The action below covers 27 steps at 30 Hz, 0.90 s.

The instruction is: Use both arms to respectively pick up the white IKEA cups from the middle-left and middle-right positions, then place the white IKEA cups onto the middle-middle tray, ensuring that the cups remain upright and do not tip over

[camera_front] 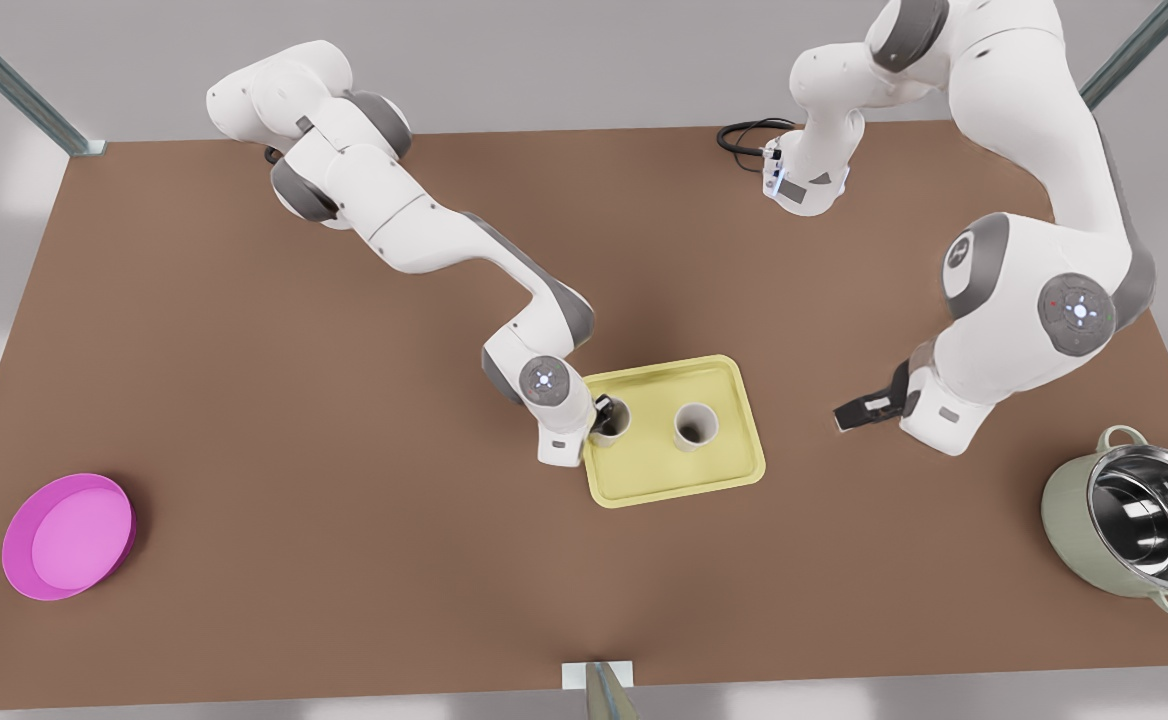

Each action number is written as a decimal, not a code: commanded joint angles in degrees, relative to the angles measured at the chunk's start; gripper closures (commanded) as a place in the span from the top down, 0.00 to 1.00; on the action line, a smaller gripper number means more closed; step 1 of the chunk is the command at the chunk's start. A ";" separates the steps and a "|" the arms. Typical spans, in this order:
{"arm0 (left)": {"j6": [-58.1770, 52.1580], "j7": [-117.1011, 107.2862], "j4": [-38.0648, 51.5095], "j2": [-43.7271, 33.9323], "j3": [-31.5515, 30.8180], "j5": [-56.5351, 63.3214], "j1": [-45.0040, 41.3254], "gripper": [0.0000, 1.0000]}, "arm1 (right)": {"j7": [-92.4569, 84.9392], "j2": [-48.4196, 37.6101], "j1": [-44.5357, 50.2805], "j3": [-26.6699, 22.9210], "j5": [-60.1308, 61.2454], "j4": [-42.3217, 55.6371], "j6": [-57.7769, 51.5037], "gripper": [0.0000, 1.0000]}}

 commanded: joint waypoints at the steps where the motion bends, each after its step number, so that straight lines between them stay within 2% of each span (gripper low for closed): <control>1: -18.06 19.16 -2.52 -4.82 6.75 5.47 -3.06 1.00 | 8.06 -0.09 -0.02 -0.01 2.15 -0.07 0.81 1.00; 2: -14.27 24.88 -8.07 -9.57 12.82 3.45 -6.06 1.00 | 7.88 -0.36 -0.29 -0.01 2.06 -0.07 0.81 1.00; 3: -14.53 26.03 -8.07 -9.66 14.06 2.48 -6.32 1.00 | 8.41 -0.53 -0.46 -0.01 2.06 -0.16 0.72 1.00; 7: -16.11 25.68 -7.37 -8.87 13.89 2.39 -5.97 1.00 | 8.32 -2.03 -0.64 -0.01 2.06 -1.30 -0.07 1.00; 11: -24.46 26.03 -6.14 -9.23 13.45 -1.12 -5.80 1.00 | 8.14 -7.91 -1.34 -0.01 2.15 -5.34 -4.46 1.00; 14: -24.82 26.21 -6.05 -9.23 13.53 -1.12 -5.80 1.00 | 8.23 -16.61 -1.78 -0.36 2.41 -5.17 -23.44 1.00; 16: -26.14 26.74 -5.35 -9.31 13.71 -1.04 -5.53 1.00 | 4.64 -20.83 -10.47 -0.62 1.63 -4.11 -39.35 1.00; 17: -26.14 26.74 -5.17 -9.31 13.89 -1.04 -5.53 1.00 | 0.94 -21.54 -14.69 -1.15 -0.13 -4.20 -43.13 1.00; 18: -26.92 26.74 -5.17 -9.40 13.97 -1.12 -5.53 1.00 | -2.14 -22.33 -18.83 -1.50 -7.68 -4.29 -45.33 1.00; 20: -27.81 26.74 -5.17 -9.40 13.89 -1.21 -5.53 1.00 | -2.67 -24.26 -26.12 -2.64 -10.59 -4.02 -46.39 1.00; 21: -27.81 26.74 -5.17 -9.40 13.80 -1.21 -5.53 1.00 | -2.58 -27.85 -26.13 -3.18 -14.18 -3.76 -46.39 1.00; 23: -27.37 26.74 -5.17 -9.40 13.71 -1.12 -5.44 1.00 | -2.75 -35.76 -26.30 -4.93 -13.32 -5.43 -46.74 1.00; 24: -27.10 26.74 -5.17 -10.10 13.45 -1.04 -5.27 1.00 | -2.75 -41.13 -26.30 -8.79 -8.58 -7.89 -47.36 1.00; 27: -27.10 26.74 -5.35 -10.19 13.36 -0.95 -5.27 1.00 | -2.67 -51.68 -27.27 -9.76 -4.97 -18.26 -46.66 1.00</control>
